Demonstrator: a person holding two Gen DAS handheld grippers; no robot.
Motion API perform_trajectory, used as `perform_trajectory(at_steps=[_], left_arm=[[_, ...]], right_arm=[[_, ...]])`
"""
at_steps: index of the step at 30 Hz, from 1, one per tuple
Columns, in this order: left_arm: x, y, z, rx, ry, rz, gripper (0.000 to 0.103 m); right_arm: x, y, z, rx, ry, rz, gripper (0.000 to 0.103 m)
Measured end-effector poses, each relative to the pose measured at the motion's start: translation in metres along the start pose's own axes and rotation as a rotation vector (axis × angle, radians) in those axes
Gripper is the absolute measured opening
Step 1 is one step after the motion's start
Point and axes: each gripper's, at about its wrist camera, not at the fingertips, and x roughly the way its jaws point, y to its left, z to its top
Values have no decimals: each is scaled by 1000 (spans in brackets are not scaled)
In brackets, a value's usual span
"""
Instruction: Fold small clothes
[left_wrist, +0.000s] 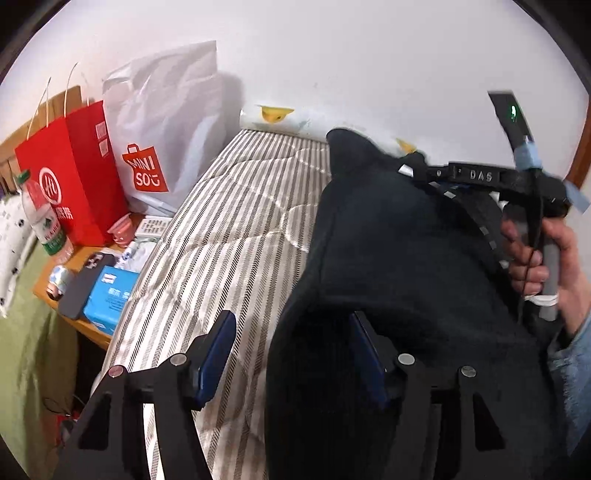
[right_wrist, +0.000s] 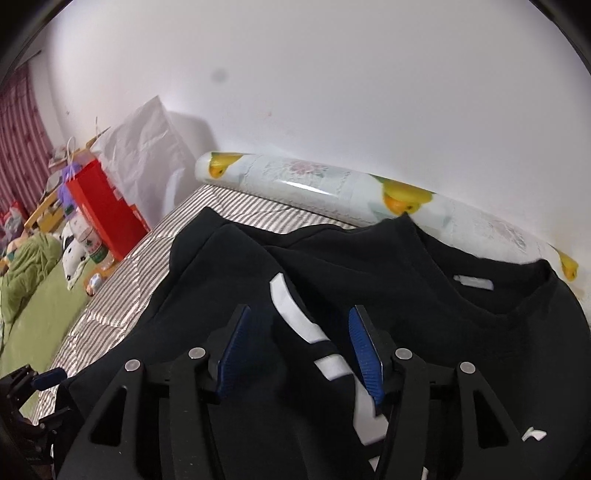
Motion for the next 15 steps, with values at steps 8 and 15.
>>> perform_trajectory(at_steps=[8,15], left_arm=[[13,15,4,-78,19,-49,16],[13,16,2,-66,25,-22,18]], right_arm=[[58,30,5,-75,82,-21,8],[72,39,17,-57,50,-11,6]])
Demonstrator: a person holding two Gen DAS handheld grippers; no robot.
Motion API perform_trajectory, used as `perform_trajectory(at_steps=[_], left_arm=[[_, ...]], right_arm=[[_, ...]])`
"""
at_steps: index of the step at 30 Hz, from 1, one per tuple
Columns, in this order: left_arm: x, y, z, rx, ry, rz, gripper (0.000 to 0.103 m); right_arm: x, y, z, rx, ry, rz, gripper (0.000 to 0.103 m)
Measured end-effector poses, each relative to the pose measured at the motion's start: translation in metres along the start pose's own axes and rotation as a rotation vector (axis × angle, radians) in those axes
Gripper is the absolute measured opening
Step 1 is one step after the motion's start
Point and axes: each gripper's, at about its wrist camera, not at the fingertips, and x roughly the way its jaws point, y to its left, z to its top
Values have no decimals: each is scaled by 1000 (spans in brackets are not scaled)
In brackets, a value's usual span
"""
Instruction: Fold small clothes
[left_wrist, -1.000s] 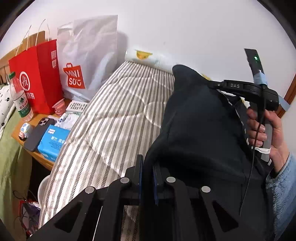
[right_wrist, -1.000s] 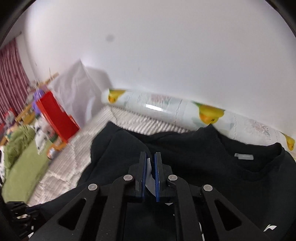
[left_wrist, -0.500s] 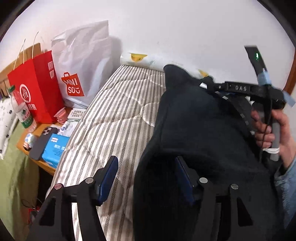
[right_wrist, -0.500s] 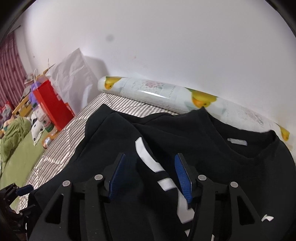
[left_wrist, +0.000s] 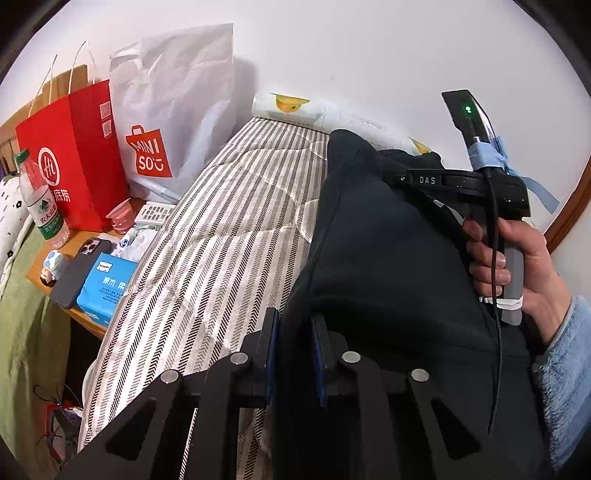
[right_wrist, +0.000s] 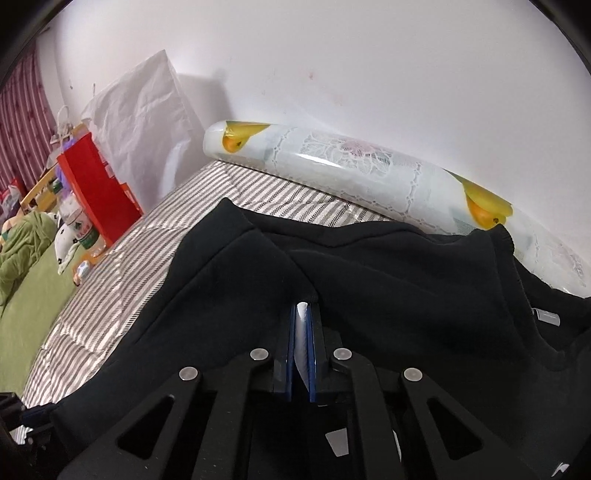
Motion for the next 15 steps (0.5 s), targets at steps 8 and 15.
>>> perform_trajectory(at_steps=[8,15], left_arm=[[-12,-11,-6,21,14,-11,46],[-35,-28,-12,35,-22,-33,57]], right_arm=[[-58,-35,-20,93,-5,7,44],[-166,-100,-99,161,-49,-144,59]])
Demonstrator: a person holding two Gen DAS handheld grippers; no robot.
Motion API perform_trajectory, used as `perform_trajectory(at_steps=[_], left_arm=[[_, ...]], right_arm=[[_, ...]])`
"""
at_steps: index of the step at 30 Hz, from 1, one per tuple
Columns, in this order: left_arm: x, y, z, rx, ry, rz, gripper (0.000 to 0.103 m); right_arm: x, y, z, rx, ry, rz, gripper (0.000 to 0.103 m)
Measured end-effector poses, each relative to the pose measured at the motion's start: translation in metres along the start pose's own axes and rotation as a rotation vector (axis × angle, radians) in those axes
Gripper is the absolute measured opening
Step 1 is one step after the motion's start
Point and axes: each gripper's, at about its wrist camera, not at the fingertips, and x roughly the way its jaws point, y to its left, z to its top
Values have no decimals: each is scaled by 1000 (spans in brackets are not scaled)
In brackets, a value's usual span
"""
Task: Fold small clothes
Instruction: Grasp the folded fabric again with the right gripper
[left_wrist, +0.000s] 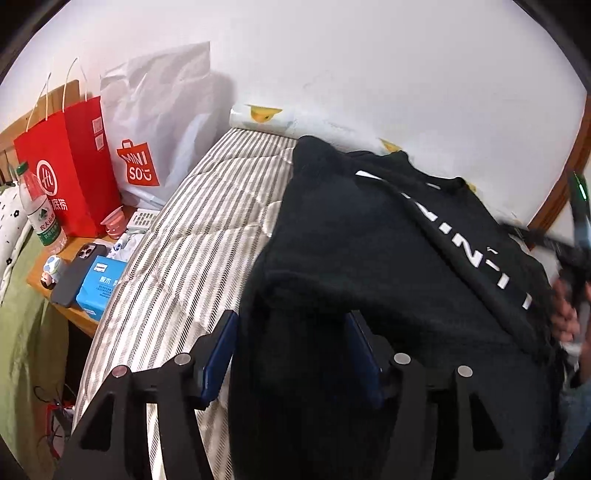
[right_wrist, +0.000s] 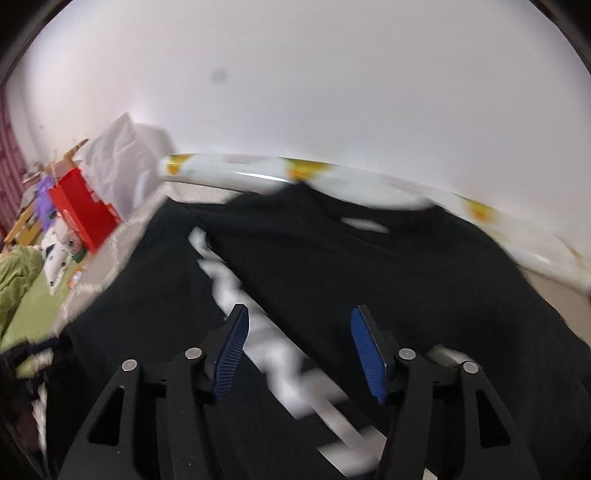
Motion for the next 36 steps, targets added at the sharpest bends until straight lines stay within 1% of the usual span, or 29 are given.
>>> perform_trajectory(at_steps=[1,3,4,5,7,10,14,15,16,17,18,19,20,22,25,26,28,30,31,32,33,36], left_arm=[[-5,-2,-1,0,-3,-3,58],[-12,-5,-3,-5,-9,-14,58],[-17,-8,-4,-11,-10,-25,58],[-19,-10,-5,-13,-10,-29,58],[-27,-16,-9,-10,-12,-28,58],[-37,-27,-16,8,-17,-23,58],[-47,-40,-23,24,-10,-19,59],[-49,-44,-25,32,-7,-17,59],[-51,-46,-26,39,-5,-13,59],[-52,-49,-27,47,-3,-6,59],[-53,-52,-28,53,-3,-1,59],[-54,-54,-28,57,-2,4,59],[-55,-54,-28,57,-1,6,59],[-55,-55,-27,54,1,11,59],[-54,-56,-26,53,5,22,59],[-54,-56,-26,55,5,23,59],[-52,-58,-26,55,11,24,59],[-49,-59,-26,56,19,21,59],[-48,-61,-26,59,22,22,59],[-48,-62,-26,62,24,23,59],[-48,-63,-27,67,25,24,59],[-47,-66,-27,77,26,27,61]], right_arm=[[-17,-18,-18,9,5,-41,61],[-39,-43,-43,32,12,-100,64],[-52,-58,-61,52,23,-129,68],[-60,-68,-73,69,32,-136,73],[-77,-92,-103,127,54,-126,77],[-88,-111,-139,202,63,-69,78],[-81,-109,-164,215,98,-46,77],[-78,-108,-169,220,105,-40,74],[-76,-105,-170,221,101,-45,59],[-78,-103,-171,212,79,-49,27],[-80,-100,-168,197,64,-31,12],[-82,-98,-164,189,55,0,9],[-91,-98,-158,181,9,7,8],[-105,-101,-148,157,-58,-26,8],[-109,-122,-132,188,-86,-53,8],[-105,-131,-126,209,-73,-79,8],[-92,-146,-120,236,-31,-101,9],[-73,-151,-119,246,18,-120,11],[-60,-153,-121,251,48,-136,16],[-53,-154,-120,256,67,-144,27],[-47,-156,-121,263,86,-156,32],[-57,-159,-122,279,74,-165,46]])
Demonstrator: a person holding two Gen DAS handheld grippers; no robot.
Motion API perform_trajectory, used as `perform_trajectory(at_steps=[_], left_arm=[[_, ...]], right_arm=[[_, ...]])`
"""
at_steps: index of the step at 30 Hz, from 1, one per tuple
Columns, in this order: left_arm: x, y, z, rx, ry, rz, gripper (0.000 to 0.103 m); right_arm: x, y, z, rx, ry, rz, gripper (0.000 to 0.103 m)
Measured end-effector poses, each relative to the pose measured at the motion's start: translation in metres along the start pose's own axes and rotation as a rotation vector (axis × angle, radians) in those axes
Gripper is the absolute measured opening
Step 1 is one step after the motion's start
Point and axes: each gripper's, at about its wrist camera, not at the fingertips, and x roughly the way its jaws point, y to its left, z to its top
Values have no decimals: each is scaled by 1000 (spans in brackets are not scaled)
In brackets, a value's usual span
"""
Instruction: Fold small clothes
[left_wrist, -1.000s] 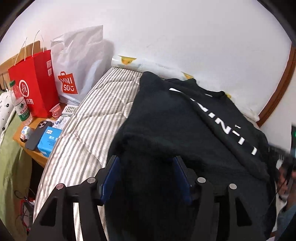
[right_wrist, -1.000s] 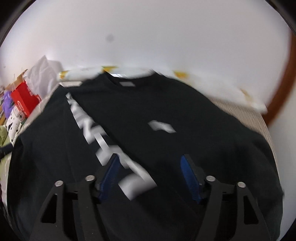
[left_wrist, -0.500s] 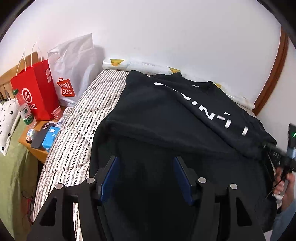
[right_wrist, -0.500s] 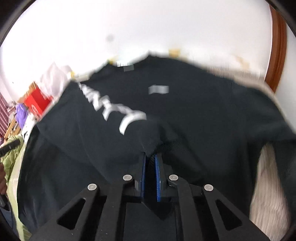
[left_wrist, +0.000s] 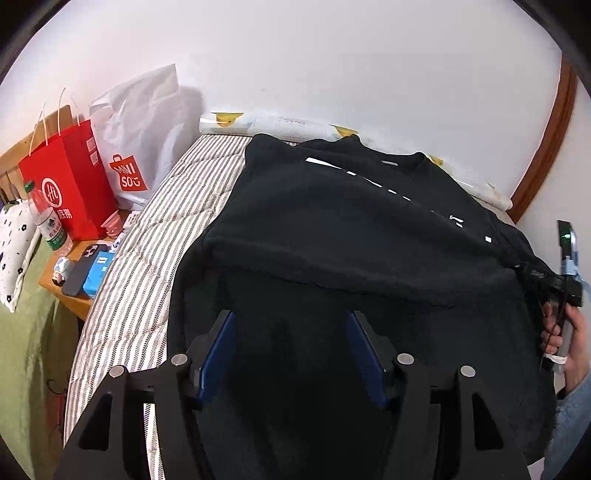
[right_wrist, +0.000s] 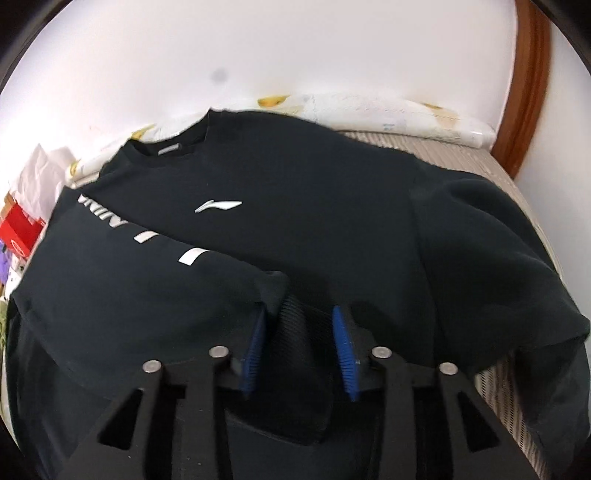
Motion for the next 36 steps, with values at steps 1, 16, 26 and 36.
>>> perform_trajectory(at_steps=[1,16,26,36], left_arm=[[0,-1,0,2,1,-1,61],[-4,-62,7,59,-25,-112,62],[6,-142,5,139,-2,-197,62],[-1,-185,2,237,-25,-184,62]], right_arm=[[-7,-4,-1,11,-8,3,51],[-140,-198,-109,238,-88,-342,72],[-139,-287,-188,534,-33,-230,73],[-128,-281,-186,514,-62,-212,55]])
